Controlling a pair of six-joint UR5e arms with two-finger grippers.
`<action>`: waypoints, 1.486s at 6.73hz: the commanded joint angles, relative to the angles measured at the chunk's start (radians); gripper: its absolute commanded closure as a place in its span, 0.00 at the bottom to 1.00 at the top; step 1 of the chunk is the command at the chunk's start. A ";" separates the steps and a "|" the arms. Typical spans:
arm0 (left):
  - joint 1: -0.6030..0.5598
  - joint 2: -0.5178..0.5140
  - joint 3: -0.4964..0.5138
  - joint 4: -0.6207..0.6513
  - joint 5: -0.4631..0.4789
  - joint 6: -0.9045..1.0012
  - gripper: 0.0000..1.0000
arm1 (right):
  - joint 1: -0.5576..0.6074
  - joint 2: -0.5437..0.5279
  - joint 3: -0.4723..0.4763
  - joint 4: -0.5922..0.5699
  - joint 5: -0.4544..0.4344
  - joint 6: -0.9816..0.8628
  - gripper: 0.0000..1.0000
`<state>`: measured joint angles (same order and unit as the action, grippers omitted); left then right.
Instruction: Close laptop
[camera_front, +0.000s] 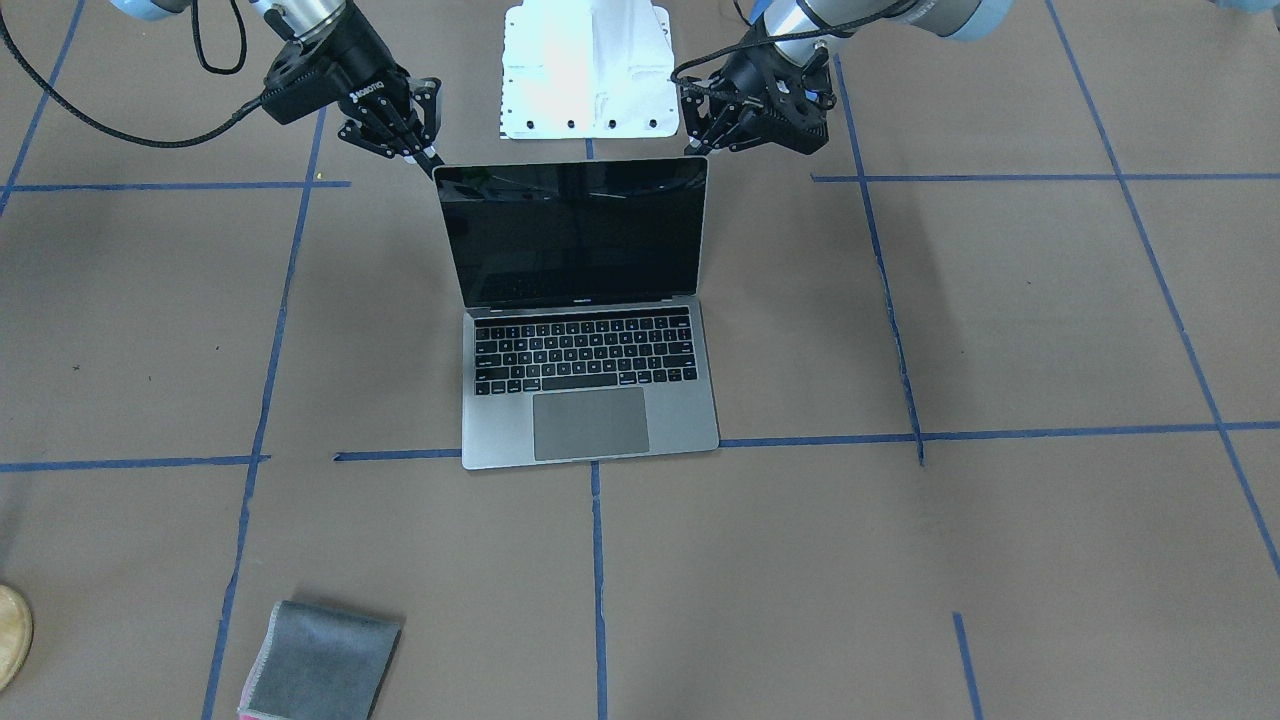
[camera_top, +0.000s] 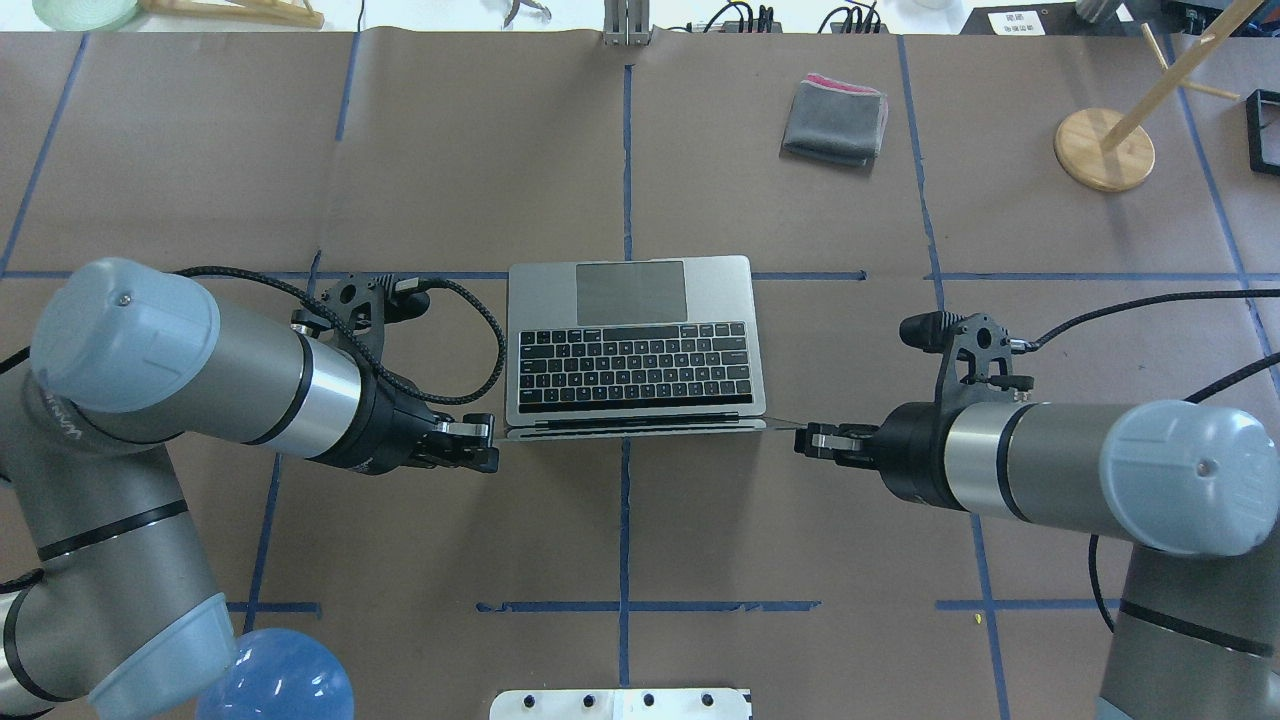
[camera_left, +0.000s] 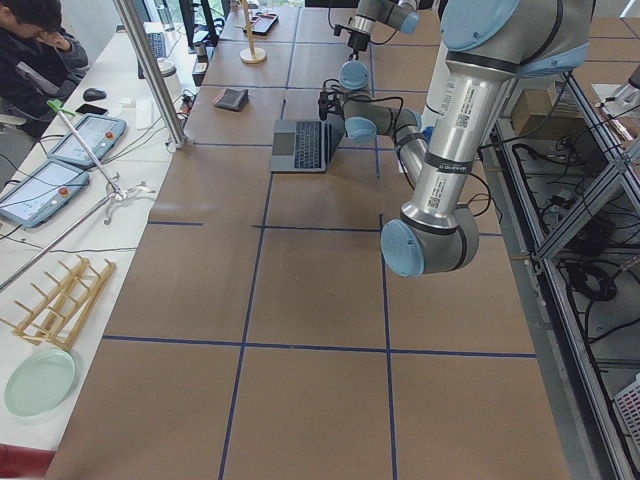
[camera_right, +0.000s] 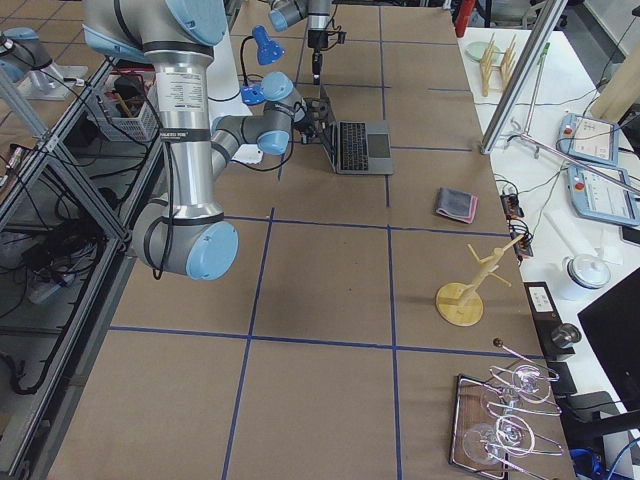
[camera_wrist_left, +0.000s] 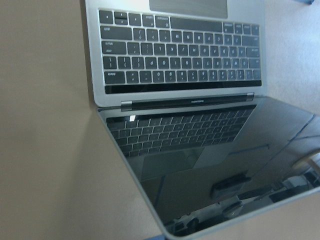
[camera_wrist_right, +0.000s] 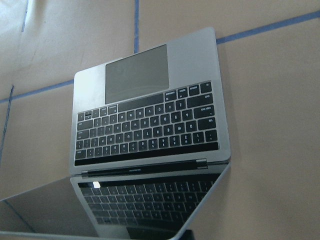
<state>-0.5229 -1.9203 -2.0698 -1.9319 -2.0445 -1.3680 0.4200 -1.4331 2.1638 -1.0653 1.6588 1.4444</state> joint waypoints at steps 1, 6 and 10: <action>-0.017 -0.002 0.000 0.001 0.007 -0.002 1.00 | 0.039 0.149 -0.030 -0.170 0.009 -0.002 1.00; -0.137 -0.121 0.172 -0.001 0.007 0.003 1.00 | 0.138 0.224 -0.135 -0.197 0.076 -0.015 1.00; -0.206 -0.226 0.383 -0.033 0.007 0.013 1.00 | 0.187 0.324 -0.293 -0.194 0.079 -0.029 1.00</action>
<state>-0.7111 -2.1182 -1.7507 -1.9476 -2.0383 -1.3584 0.5894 -1.1447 1.9281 -1.2596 1.7367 1.4195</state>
